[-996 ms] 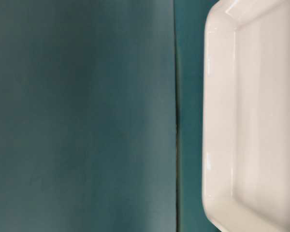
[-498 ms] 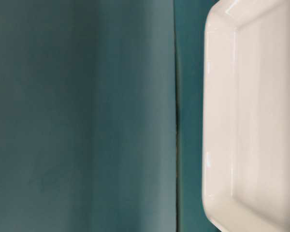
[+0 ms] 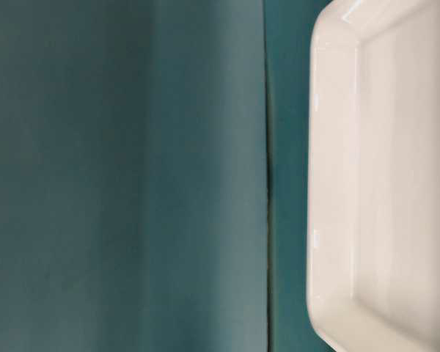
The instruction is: Lift the white case with both hands.
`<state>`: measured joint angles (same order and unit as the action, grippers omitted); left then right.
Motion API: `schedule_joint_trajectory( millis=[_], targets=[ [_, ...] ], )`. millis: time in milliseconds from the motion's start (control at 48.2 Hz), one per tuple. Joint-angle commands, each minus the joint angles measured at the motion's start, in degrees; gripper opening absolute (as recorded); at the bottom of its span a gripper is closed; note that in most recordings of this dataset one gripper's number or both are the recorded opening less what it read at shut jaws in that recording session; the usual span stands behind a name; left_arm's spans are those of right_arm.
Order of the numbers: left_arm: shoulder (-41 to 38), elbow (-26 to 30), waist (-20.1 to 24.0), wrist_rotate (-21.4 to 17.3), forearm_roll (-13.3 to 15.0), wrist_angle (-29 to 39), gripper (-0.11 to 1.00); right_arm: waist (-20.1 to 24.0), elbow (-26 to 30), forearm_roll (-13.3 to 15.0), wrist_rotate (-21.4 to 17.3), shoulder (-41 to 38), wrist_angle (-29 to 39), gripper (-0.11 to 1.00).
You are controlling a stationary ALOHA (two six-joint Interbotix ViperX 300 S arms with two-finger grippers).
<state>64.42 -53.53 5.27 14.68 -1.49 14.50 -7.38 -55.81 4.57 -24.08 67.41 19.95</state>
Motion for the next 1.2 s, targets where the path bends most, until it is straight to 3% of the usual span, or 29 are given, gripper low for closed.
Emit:
schedule_joint_trajectory(
  millis=[0,1183],
  targets=[
    [-0.44,1.67,-0.09,-0.18,-0.18,-0.18,0.93,0.09,1.32,0.18,0.7,-0.18,-0.09,0.83],
    [-0.18,0.7,-0.09,-0.88,-0.09,-0.09,0.93,0.0,-0.97,0.0,0.62,4.31,1.41,0.83]
  ],
)
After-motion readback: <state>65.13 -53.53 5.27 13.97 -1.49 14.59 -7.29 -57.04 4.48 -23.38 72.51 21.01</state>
